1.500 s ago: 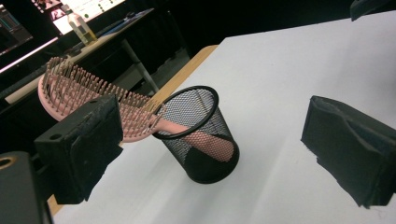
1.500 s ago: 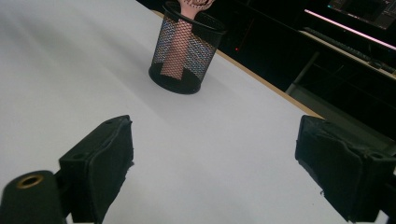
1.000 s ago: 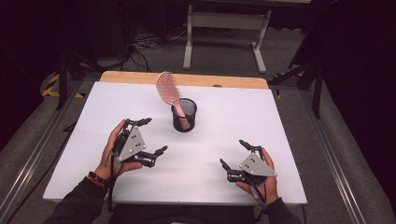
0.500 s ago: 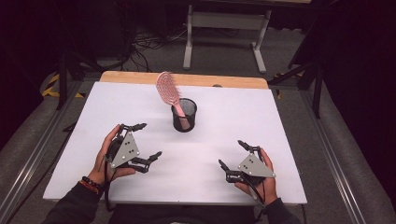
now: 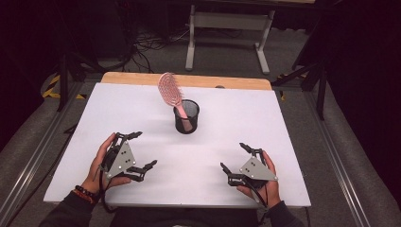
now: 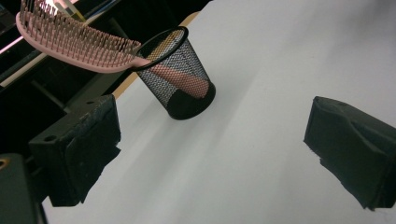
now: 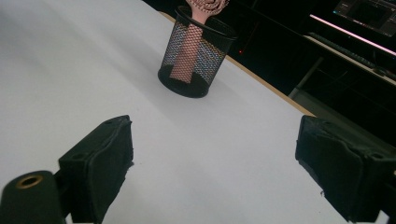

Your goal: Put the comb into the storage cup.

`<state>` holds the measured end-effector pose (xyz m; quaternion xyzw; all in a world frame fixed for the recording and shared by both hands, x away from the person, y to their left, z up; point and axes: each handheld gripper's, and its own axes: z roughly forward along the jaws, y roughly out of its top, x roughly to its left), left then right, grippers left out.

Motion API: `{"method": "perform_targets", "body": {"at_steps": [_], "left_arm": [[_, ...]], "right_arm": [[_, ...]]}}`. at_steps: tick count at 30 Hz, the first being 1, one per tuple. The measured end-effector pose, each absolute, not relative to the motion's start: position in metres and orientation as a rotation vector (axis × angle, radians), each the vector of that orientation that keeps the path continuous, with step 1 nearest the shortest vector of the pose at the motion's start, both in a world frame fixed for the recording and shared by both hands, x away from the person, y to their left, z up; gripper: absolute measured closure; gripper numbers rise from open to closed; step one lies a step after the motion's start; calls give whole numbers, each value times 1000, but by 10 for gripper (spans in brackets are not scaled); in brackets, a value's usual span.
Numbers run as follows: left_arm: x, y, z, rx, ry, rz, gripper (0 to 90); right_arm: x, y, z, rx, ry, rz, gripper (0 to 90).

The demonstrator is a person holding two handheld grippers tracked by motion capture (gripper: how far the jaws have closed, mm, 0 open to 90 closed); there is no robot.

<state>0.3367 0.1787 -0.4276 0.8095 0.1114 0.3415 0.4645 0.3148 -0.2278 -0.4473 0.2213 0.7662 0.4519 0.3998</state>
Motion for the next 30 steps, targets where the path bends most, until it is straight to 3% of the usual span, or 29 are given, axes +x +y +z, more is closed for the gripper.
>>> {"method": "perform_targets", "body": {"at_steps": [30], "left_arm": [[327, 226, -458, 1994, 450, 813, 44]], "right_arm": [[314, -225, -448, 551, 1948, 1140, 115]]}}
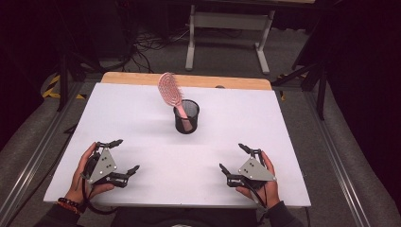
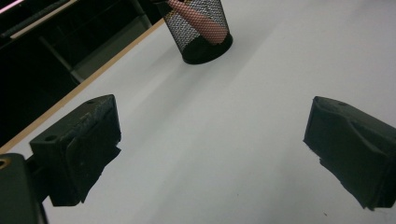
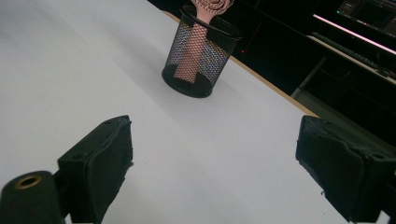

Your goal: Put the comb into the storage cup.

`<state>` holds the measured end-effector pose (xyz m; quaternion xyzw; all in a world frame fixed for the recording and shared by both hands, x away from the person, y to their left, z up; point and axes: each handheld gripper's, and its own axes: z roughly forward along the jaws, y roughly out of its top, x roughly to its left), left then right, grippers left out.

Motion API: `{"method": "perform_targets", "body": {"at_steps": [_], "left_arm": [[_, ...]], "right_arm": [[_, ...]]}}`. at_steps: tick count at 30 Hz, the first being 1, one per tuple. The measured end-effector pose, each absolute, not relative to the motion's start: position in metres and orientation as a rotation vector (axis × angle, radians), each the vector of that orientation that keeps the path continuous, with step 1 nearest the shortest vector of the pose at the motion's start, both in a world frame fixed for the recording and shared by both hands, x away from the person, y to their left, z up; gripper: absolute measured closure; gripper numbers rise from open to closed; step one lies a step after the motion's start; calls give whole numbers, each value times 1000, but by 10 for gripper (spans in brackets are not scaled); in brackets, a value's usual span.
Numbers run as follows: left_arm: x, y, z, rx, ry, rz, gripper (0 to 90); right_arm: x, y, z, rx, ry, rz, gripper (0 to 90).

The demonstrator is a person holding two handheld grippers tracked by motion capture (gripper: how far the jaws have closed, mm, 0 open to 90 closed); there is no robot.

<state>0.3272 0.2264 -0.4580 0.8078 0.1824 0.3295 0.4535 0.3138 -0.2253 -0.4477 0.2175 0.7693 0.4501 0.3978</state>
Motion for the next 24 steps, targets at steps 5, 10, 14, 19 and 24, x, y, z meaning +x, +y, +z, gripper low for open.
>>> {"method": "perform_targets", "body": {"at_steps": [5, 10, 14, 19, 24], "left_arm": [[325, 229, -462, 1984, 474, 806, 45], [326, 235, -466, 1951, 523, 758, 45], [329, 242, -469, 1888, 582, 691, 47], [328, 246, -469, 1871, 599, 684, 49], [327, 247, -468, 1864, 598, 697, 49]], "right_arm": [[314, -226, -448, 556, 1945, 1140, 115], [315, -229, -447, 570, 1941, 1152, 115], [316, -229, -447, 578, 1941, 1160, 114], [317, -231, -447, 580, 1945, 1158, 112], [317, -232, -447, 583, 1951, 1161, 111]]}}
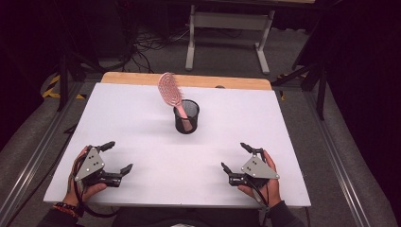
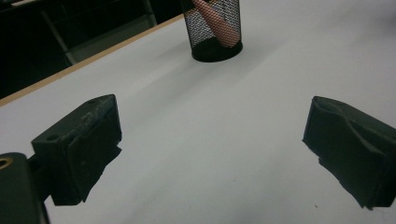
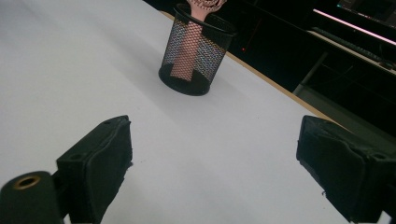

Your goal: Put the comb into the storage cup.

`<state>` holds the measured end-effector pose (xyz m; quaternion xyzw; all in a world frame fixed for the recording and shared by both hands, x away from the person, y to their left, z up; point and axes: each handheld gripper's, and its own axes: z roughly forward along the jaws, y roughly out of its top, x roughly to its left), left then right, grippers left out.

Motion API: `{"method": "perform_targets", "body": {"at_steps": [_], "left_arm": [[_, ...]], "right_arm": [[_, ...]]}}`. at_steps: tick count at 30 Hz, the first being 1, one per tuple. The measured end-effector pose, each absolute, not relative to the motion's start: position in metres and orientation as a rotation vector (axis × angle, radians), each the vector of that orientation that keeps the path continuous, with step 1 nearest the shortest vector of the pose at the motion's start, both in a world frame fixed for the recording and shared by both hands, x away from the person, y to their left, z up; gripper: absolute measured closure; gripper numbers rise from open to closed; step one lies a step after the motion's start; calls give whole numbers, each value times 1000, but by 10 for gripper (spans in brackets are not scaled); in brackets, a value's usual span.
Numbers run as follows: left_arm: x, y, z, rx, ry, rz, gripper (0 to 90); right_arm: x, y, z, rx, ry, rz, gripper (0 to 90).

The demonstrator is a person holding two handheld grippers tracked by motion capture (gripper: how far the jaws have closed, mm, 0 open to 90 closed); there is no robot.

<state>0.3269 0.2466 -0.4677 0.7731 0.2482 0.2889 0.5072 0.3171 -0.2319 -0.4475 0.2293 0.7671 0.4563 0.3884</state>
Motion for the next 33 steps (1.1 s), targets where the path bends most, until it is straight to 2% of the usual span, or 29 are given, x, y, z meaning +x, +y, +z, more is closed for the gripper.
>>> {"method": "perform_targets", "body": {"at_steps": [33], "left_arm": [[330, 241, -466, 1887, 542, 696, 49]], "right_arm": [[315, -235, -446, 588, 1927, 1149, 112]]}}
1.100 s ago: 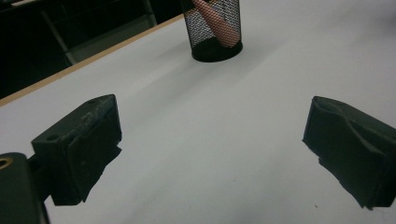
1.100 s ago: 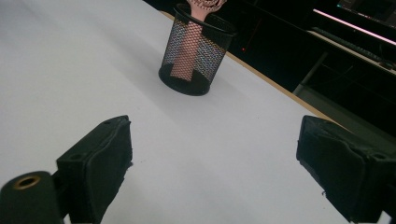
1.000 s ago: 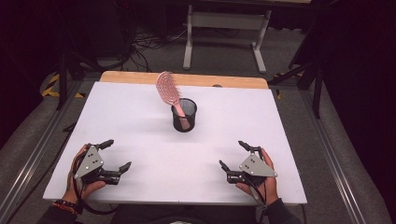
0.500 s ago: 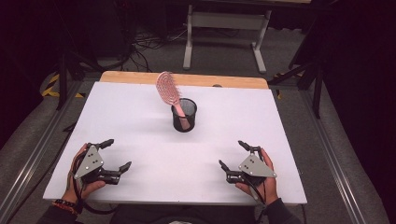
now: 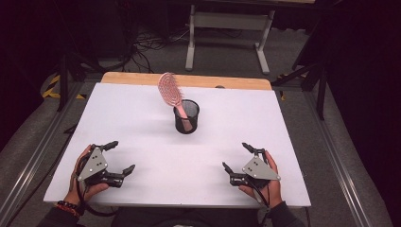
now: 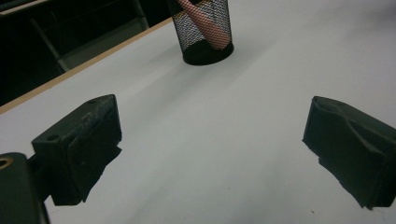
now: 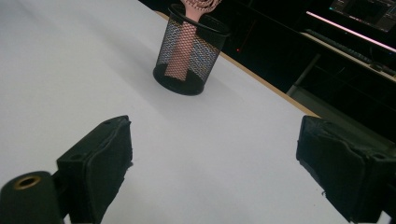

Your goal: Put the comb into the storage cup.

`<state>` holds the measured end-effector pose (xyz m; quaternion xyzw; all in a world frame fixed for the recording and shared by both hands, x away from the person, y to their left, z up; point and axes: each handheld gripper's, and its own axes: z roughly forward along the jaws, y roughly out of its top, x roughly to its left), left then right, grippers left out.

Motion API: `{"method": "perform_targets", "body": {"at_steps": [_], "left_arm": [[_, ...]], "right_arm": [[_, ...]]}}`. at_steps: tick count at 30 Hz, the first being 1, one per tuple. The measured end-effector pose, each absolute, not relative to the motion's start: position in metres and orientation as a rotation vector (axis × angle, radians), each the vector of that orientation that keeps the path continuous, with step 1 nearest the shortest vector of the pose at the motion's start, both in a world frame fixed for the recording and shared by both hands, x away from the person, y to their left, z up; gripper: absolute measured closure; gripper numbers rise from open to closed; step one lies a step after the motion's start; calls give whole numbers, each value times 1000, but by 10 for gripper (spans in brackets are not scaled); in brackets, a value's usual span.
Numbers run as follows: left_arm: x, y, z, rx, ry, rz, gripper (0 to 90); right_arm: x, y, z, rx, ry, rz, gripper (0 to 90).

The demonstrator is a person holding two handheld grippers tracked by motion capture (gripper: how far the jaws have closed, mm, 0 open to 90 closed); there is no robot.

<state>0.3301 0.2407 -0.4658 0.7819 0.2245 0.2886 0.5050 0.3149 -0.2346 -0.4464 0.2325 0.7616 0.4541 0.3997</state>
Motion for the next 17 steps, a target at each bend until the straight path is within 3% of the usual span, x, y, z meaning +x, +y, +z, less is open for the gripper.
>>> {"method": "perform_targets", "body": {"at_steps": [17], "left_arm": [[330, 241, -465, 1889, 544, 685, 50]], "right_arm": [[315, -236, -446, 592, 1928, 1163, 111]]}}
